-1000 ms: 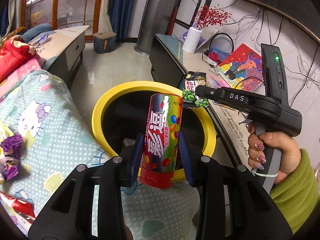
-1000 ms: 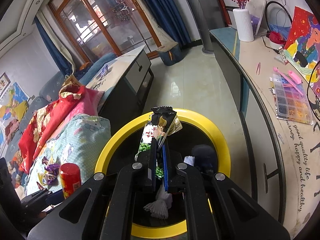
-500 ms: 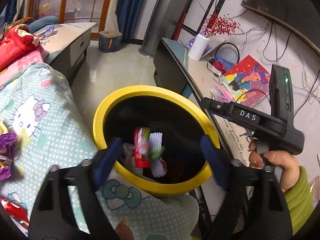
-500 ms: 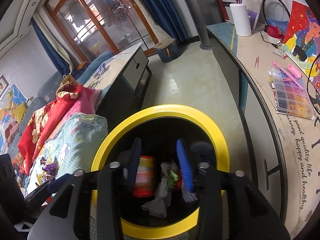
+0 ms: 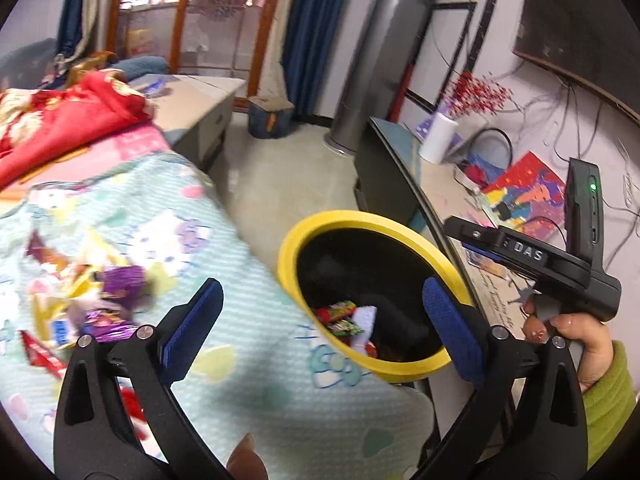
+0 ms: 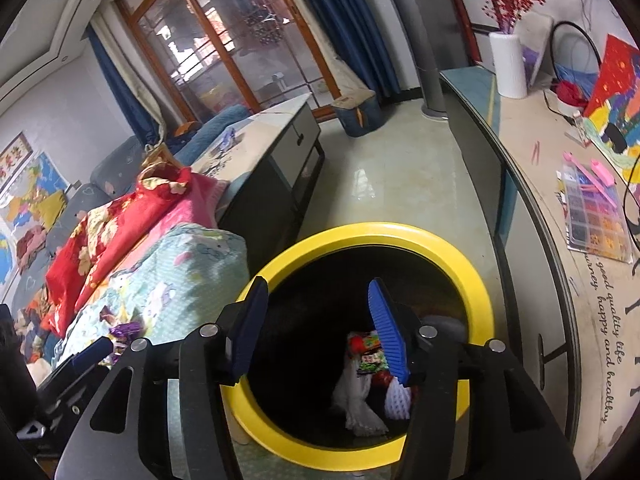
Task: Collect trash
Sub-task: 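Move both open tools back over the remaining wrappers on the bed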
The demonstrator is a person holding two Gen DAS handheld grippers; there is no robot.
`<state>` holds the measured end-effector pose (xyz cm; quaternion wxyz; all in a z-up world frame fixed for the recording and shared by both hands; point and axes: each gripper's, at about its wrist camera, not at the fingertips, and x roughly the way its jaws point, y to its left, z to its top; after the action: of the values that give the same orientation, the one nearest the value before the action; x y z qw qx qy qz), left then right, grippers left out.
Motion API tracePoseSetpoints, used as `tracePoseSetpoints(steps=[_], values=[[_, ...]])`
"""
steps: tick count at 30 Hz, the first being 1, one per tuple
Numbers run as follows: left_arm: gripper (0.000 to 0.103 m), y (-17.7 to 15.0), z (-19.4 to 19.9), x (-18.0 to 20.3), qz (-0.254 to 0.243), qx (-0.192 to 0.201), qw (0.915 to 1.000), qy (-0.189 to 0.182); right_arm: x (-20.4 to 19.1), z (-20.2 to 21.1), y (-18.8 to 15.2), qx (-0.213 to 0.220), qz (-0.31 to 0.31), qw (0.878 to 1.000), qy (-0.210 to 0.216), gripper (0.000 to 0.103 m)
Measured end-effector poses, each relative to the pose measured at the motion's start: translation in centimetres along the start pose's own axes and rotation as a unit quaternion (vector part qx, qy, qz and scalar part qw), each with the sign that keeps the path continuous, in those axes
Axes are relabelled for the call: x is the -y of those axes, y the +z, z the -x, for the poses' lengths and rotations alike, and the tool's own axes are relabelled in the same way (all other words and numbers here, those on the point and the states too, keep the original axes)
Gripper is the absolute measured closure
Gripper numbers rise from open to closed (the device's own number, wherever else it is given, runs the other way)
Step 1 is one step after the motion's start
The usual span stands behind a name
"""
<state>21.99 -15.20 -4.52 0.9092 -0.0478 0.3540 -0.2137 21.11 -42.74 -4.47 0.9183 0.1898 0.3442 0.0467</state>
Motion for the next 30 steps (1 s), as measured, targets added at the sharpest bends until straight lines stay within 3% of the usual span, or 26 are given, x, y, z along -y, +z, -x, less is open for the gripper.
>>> tracePoseSetpoints(steps=[9, 30], values=[[0.011, 0.2, 3.7, -2.7, 0.009, 0.037, 0.9985, 0.039, -4.6, 0.7, -0.3, 0.002, 0.04, 0.999, 0.031, 0.052], [0.011, -0.2, 9.0, -9.4, 0.082, 0.083, 0.989, 0.091, -14.0, 0.8, -2.9, -0.021, 0.128, 0.987, 0.092, 0.051]])
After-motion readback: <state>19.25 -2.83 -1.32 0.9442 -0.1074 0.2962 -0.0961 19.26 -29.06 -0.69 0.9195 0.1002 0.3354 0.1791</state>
